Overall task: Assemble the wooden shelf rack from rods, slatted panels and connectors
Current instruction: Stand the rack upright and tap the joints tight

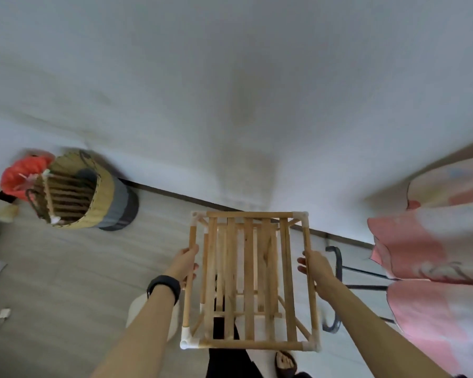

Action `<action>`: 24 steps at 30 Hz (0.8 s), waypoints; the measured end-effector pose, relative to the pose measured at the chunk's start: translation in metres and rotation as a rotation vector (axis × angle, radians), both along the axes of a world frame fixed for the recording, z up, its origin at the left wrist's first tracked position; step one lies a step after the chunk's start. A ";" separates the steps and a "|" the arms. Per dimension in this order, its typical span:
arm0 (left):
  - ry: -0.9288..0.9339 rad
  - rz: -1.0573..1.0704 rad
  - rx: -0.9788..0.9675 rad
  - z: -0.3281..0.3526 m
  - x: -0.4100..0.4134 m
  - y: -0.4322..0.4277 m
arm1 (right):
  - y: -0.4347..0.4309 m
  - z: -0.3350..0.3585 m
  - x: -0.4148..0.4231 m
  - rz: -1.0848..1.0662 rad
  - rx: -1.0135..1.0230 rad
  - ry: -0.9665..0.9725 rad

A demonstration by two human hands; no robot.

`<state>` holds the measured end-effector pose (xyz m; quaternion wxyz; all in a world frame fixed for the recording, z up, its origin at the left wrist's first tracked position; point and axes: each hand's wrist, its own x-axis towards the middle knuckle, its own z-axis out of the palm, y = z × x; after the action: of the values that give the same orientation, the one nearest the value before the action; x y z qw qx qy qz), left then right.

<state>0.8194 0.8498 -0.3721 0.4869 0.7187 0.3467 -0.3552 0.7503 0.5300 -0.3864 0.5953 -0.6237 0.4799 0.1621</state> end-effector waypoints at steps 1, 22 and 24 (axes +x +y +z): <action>-0.007 -0.025 0.003 -0.008 0.025 0.001 | 0.004 -0.010 0.017 -0.021 -0.012 0.011; 0.133 -0.197 -0.016 -0.189 0.264 -0.002 | 0.020 -0.190 0.198 -0.223 0.020 0.230; 0.143 -0.214 -0.016 -0.200 0.274 -0.002 | 0.021 -0.199 0.204 -0.214 0.023 0.238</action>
<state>1.0930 0.8477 -0.5722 0.4260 0.7205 0.2992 -0.4581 0.9545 0.5512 -0.5855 0.5552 -0.5386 0.6090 0.1757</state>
